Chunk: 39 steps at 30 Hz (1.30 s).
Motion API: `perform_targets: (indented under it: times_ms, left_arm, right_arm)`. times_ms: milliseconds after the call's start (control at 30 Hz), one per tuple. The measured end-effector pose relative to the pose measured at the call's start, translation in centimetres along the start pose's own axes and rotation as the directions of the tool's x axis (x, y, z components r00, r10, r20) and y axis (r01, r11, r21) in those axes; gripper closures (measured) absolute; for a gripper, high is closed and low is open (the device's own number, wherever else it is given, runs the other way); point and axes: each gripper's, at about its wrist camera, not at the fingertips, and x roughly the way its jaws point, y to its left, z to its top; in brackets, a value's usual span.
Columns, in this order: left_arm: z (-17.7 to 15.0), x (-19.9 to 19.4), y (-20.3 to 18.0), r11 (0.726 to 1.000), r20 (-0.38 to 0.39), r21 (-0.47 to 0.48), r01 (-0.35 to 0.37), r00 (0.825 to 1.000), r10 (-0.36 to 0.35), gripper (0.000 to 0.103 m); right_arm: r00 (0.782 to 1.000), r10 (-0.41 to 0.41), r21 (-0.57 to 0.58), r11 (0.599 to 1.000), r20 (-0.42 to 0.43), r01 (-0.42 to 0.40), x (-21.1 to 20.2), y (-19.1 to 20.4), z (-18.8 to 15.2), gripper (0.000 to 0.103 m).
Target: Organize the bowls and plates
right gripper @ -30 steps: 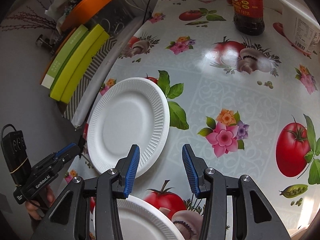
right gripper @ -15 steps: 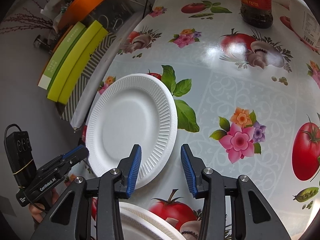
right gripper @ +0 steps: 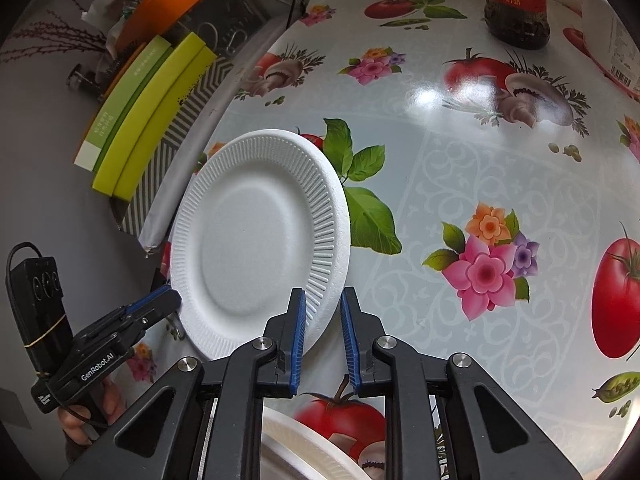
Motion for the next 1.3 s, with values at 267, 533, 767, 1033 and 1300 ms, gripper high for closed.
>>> perform_targets:
  times_ms: [267, 533, 767, 1033, 1300]
  left_arm:
    - [0.0, 0.2, 1.1, 0.996, -0.010, -0.070, 0.061, 0.998, -0.062, 0.085]
    - [0.1, 0.6, 0.9, 0.995, -0.013, -0.077, 0.065, 0.998, -0.066, 0.085]
    - [0.0, -0.3, 0.6, 0.996, 0.018, -0.066, 0.064, 0.998, -0.063, 0.085]
    - [0.0, -2.0, -0.1, 0.996, 0.039, -0.051, 0.071, 0.997, -0.069, 0.085]
    - [-0.7, -4.1, -0.9, 0.996, 0.062, -0.032, 0.087, 0.994, -0.085, 0.085]
  right_arm:
    - [1.000, -0.008, -0.003, 1.000, -0.009, 0.008, -0.2, -0.2, -0.3, 0.086]
    - [1.000, -0.005, 0.012, 1.000, -0.007, 0.005, -0.2, -0.6, -0.6, 0.087]
    - [1.000, 0.002, 0.017, 1.000, 0.004, -0.002, -0.8, -0.4, -0.8, 0.087]
    - [0.999, 0.020, 0.007, 1.000, 0.040, -0.021, -2.9, 0.3, -1.0, 0.087]
    - [0.997, 0.027, -0.016, 1.000, 0.069, -0.026, -5.6, 1.1, -2.3, 0.087]
